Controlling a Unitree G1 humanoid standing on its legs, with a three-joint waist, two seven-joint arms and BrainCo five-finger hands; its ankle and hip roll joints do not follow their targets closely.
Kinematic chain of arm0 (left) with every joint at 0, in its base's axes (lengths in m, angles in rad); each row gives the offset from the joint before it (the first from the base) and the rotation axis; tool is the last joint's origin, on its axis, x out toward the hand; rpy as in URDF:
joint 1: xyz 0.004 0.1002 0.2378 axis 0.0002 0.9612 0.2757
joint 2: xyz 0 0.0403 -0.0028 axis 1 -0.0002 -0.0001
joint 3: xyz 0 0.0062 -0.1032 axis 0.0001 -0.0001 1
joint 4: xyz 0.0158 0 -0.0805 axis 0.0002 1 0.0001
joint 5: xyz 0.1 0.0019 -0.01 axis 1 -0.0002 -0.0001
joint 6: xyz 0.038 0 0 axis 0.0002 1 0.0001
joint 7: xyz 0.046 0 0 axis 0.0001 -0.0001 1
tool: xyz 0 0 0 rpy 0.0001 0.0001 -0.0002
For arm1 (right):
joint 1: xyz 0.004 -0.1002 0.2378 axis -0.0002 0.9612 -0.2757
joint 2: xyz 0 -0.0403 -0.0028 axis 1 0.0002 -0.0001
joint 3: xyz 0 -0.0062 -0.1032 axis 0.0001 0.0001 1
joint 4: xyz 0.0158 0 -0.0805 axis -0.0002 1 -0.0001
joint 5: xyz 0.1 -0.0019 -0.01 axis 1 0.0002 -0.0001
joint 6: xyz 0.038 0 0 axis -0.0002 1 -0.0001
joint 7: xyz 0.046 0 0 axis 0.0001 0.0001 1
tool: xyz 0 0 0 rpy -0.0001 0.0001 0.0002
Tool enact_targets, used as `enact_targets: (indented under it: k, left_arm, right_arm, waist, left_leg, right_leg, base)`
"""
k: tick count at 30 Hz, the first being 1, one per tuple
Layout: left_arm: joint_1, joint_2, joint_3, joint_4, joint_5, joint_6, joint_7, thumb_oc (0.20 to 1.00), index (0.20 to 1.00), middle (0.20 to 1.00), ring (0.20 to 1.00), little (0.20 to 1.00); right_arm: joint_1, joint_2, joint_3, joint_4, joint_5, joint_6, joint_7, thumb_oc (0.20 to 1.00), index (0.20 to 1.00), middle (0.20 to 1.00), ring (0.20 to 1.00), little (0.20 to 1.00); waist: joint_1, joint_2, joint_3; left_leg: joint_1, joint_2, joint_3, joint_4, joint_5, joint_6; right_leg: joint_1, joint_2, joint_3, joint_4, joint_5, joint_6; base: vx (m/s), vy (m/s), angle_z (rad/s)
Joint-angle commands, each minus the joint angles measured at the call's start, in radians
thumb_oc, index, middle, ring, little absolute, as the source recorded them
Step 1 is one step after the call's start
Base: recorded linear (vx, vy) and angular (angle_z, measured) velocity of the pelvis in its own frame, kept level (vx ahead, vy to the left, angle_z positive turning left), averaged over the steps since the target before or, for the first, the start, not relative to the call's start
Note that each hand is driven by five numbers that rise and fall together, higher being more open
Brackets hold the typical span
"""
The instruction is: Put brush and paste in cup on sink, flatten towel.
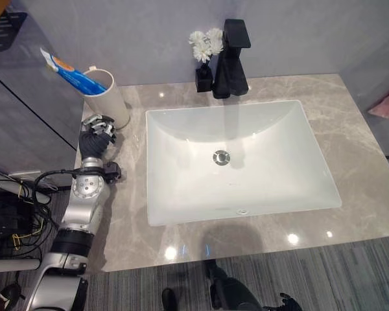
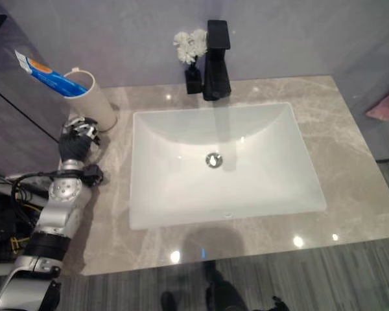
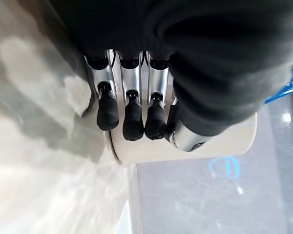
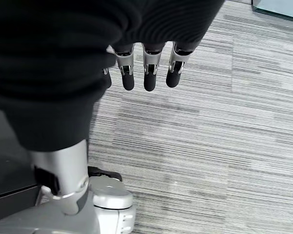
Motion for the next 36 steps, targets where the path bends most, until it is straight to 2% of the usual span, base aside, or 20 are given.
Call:
enact_targets:
  k: [1, 10, 21, 36]
  left_arm:
    - [-0.055, 0.055, -0.017, 0.059, -0.019, -0.011, 0.013, 0.2, 0.2, 0.2, 0.2, 0.2]
    - [0.011, 0.071, 0.027, 0.026, 0.035, -0.004, 0.021, 0.2, 0.2, 0.2, 0.2, 0.2]
    - [-0.133, 0.11, 0.011, 0.166, 0.008, -0.014, 0.093, 0.2, 0.2, 0.2, 0.2, 0.2]
    - [-0.251, 0.152, -0.043, 0.262, 0.009, -0.015, 0.105, 0.2, 0.2, 0.2, 0.2, 0.2]
  right_arm:
    - [-0.023, -0.023, 0.031, 0.005, -0.009, -0.007, -0.014, 1.0, 1.0, 1.0, 1.0, 1.0]
    - [-0.022, -0.022, 0.027, 0.002, -0.006, -0.014, -0.011, 1.0, 1.0, 1.0, 1.0, 1.0]
    - [-0.02, -0.029, 0.059, -0.03, -0.021, -0.019, -0.012, 1.0, 1.0, 1.0, 1.0, 1.0]
    - [-0.009, -0.036, 0.079, -0.042, -0.018, -0.03, -0.006, 1.0, 1.0, 1.0, 1.0, 1.0]
  waist:
    - [-0.021, -0.009, 0.009]
    - [-0.011, -0.008, 0.015]
    - [-0.022, -0.019, 0.023]
    - [-0.042, -0.029, 0.021]
  left_leg:
    - [0.083, -0.003, -0.016, 0.006, 0.001, -0.03]
    - [0.073, -0.001, -0.023, 0.006, 0.006, -0.03]
    - [0.044, 0.001, -0.024, 0.006, 0.013, -0.034]
    - [0.014, 0.003, -0.012, 0.006, 0.019, -0.039]
  right_leg:
    - [0.021, -0.045, 0.011, -0.001, -0.01, 0.105]
    - [0.011, -0.045, 0.008, -0.001, -0.008, 0.103]
    - [-0.017, -0.042, 0.004, -0.001, 0.0, 0.105]
    - [-0.053, -0.034, 0.022, -0.001, 0.01, 0.104]
  base:
    - [0.0, -0.011, -0.06]
    - [0.0, -0.001, 0.0]
    - [0.0, 0.0, 0.0]
    - [0.0, 0.0, -0.01]
